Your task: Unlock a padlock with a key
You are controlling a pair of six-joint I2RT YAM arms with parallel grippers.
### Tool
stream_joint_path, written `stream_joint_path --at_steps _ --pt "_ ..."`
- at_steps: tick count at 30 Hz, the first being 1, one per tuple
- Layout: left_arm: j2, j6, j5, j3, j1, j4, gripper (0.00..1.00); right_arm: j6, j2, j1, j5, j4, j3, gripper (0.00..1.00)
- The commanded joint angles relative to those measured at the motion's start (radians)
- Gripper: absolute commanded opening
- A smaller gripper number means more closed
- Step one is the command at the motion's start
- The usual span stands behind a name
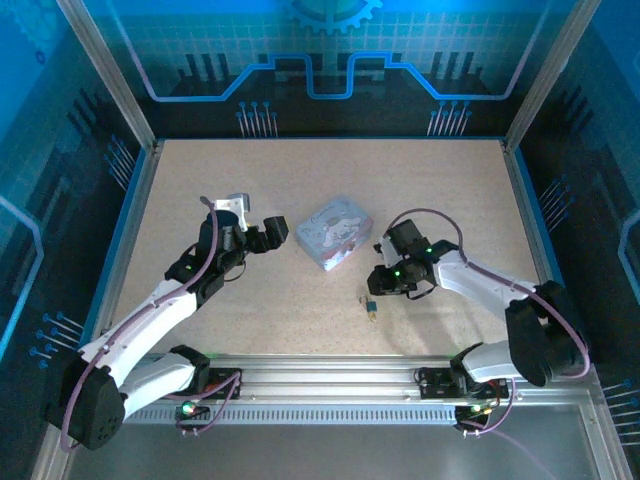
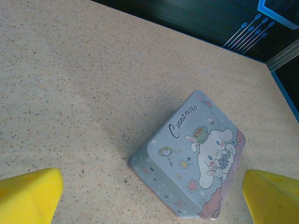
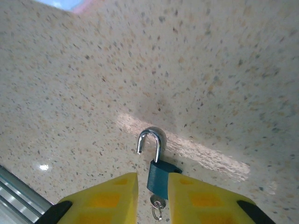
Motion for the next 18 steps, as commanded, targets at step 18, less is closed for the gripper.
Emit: stream_joint_path --at_steps 18 --pt "-0.049 0.06 -0.037 0.059 0.016 -0.066 0.99 -0.197 -0.386 -0.279 0.23 -0.081 0.061 0.43"
